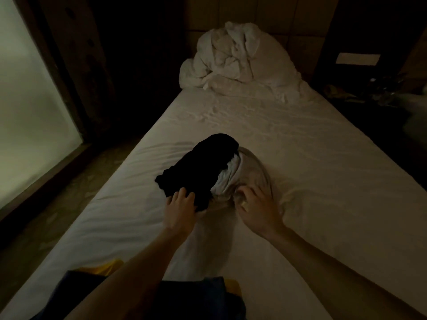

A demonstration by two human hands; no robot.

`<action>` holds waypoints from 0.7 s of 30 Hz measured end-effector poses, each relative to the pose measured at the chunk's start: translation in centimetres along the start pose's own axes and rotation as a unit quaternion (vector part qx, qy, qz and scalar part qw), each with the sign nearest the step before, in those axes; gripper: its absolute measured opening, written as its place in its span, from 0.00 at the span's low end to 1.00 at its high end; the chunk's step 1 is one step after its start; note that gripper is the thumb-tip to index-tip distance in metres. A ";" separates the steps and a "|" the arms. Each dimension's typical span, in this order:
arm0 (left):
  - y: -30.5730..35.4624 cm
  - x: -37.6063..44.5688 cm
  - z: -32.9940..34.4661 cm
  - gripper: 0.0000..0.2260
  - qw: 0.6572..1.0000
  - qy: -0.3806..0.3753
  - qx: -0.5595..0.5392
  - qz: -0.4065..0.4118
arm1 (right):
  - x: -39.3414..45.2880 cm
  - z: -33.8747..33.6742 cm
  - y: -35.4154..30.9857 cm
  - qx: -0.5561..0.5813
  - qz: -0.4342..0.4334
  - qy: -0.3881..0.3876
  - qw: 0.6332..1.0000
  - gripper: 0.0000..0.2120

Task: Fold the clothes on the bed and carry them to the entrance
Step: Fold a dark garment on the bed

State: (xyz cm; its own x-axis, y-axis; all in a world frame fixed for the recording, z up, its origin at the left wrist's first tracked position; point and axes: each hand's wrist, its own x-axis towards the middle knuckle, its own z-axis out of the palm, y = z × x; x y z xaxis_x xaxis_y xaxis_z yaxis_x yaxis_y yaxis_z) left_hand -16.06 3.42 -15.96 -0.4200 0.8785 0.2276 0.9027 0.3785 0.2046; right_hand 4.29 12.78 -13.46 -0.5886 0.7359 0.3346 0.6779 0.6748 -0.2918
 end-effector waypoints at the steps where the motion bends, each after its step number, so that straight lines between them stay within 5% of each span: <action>1: -0.2 0.2 0.2 0.17 0.999 0.018 -0.025 -0.008 | 0.0 0.5 0.2 -0.008 -0.012 0.028 1.000 0.13; 5: -0.4 0.6 -1.8 0.05 0.967 0.145 -0.202 -0.046 | -0.1 0.8 -0.5 -0.024 -0.056 0.095 0.994 0.16; 10: 3.0 1.4 -11.1 0.06 0.880 0.254 -0.396 -0.069 | 0.2 -2.0 -4.7 0.111 -0.053 0.045 0.991 0.25; 14: 7.5 -0.2 -18.3 0.07 0.867 0.239 -0.436 0.024 | 0.4 -7.2 -9.4 0.365 -0.012 0.032 0.930 0.32; 19: 11.6 -3.2 -24.4 0.07 0.870 0.157 -0.457 0.100 | -2.0 -14.4 -11.3 0.435 0.036 0.118 0.892 0.27; 21: 12.4 -4.7 -25.8 0.15 0.868 0.114 -0.470 0.116 | -3.3 -17.6 -11.2 0.499 0.061 0.126 0.855 0.25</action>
State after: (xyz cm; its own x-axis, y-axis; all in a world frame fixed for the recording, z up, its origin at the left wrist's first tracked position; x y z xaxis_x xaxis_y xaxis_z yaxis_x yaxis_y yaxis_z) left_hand -5.32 -3.52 10.09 -0.3413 0.7779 0.5277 0.5361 -0.3000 0.7891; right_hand 6.41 1.81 4.42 -0.3409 0.8543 0.3924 -0.0606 0.3966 -0.9160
